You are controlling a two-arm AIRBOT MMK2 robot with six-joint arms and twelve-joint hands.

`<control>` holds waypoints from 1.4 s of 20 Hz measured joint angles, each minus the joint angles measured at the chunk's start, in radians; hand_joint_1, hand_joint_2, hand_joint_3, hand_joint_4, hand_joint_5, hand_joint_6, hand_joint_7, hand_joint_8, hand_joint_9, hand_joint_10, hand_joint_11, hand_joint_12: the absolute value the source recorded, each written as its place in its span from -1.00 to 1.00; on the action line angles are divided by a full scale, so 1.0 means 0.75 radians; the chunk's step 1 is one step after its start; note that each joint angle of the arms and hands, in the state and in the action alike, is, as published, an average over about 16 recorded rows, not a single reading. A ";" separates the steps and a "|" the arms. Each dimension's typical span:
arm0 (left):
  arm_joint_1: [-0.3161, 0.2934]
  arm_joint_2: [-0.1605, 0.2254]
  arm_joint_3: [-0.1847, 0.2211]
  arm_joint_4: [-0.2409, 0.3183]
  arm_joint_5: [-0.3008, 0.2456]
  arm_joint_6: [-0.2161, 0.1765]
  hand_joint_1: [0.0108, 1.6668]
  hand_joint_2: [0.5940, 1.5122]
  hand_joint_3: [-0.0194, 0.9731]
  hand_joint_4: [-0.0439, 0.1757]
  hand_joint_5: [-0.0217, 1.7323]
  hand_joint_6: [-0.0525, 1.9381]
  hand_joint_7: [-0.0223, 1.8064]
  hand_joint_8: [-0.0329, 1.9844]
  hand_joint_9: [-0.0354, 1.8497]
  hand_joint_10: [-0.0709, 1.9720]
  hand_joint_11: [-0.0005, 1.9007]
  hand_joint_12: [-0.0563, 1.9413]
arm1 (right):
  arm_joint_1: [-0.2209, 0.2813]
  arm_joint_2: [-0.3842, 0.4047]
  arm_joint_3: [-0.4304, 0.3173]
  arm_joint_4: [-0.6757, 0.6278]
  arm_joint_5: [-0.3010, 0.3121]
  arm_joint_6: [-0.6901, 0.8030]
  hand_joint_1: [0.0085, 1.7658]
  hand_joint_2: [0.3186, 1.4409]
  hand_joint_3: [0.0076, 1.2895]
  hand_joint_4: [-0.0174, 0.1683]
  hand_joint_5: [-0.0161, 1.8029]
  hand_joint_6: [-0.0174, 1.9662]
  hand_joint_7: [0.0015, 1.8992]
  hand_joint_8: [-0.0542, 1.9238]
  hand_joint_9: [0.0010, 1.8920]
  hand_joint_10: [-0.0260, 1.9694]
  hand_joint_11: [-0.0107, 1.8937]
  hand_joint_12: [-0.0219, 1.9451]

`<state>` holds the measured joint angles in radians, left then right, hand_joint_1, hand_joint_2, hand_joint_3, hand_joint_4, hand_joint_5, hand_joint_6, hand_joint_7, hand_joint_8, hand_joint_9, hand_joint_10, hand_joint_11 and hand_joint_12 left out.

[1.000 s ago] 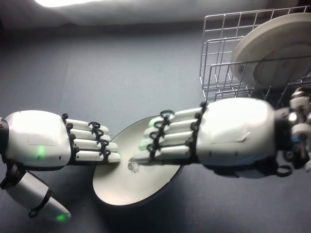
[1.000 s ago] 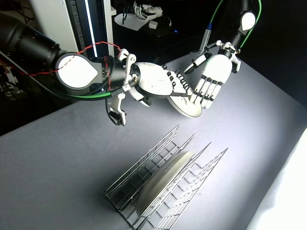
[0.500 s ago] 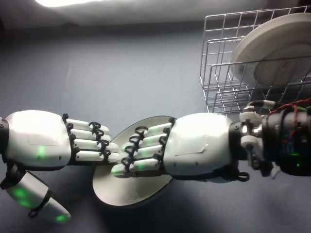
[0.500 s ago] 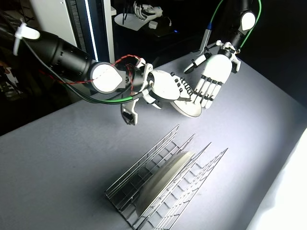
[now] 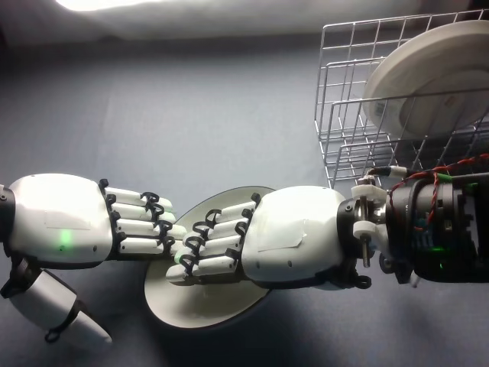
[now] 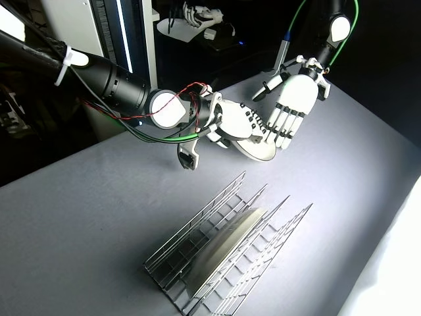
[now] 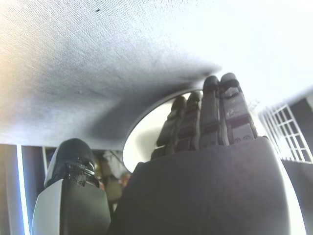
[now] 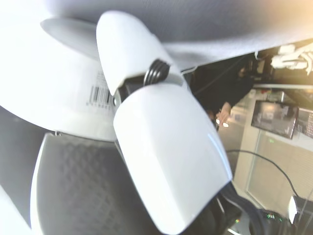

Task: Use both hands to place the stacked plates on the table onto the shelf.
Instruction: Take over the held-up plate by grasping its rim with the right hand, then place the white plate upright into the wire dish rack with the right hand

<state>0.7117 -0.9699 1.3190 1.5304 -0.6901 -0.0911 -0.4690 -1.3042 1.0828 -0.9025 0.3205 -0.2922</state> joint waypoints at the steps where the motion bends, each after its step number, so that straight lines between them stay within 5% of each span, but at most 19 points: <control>1: 0.000 0.000 0.000 0.001 0.000 0.000 -1.00 0.06 -0.92 -0.68 -0.99 -0.97 -1.00 -1.00 -0.93 -0.90 -0.98 -0.94 | 0.000 -0.003 0.001 0.001 0.001 0.000 0.92 0.52 -0.99 -0.84 -0.85 -0.95 -0.87 -0.92 -0.87 -0.89 -0.95 -0.13; 6: -0.004 0.000 0.000 0.007 0.002 -0.002 -0.99 0.06 -0.92 -0.68 -0.99 -0.97 -1.00 -1.00 -0.93 -0.90 -0.98 -0.94 | 0.000 -0.009 0.003 0.007 0.019 -0.004 0.89 0.47 -0.99 -0.82 -0.66 -0.83 -0.68 -0.78 -0.72 -0.52 -0.77 0.45; 10: -0.021 0.003 -0.002 0.028 0.001 -0.003 -0.99 0.06 -0.92 -0.68 -0.99 -0.97 -1.00 -1.00 -0.93 -0.91 -0.98 -0.94 | 0.002 -0.006 0.003 0.011 0.045 -0.011 0.80 0.39 -0.99 -0.84 -0.49 -0.57 -0.51 -0.54 -0.53 -0.19 -0.55 0.63; 17: -0.083 0.041 -0.016 0.090 -0.014 -0.004 -0.99 0.06 -0.92 -0.64 -0.98 -0.96 -0.99 -0.99 -0.94 -0.91 -0.99 -0.94 | 0.014 0.030 -0.013 0.014 0.085 -0.019 0.63 0.23 -0.99 -0.85 -0.27 -0.13 -0.25 -0.16 -0.26 0.24 -0.16 0.61; 28: -0.273 0.206 -0.040 0.162 -0.078 -0.019 -0.99 0.04 -0.92 -0.59 -0.97 -0.94 -0.96 -0.96 -0.94 -0.92 -0.99 -0.94 | 0.110 0.207 -0.139 0.049 0.091 -0.018 0.55 0.17 -0.99 -0.83 -0.12 0.07 -0.06 -0.04 -0.04 0.21 -0.02 0.40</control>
<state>0.5070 -0.8156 1.2889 1.6517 -0.7485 -0.1051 -0.3863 -1.1490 0.9782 -0.8658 0.3890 -0.3057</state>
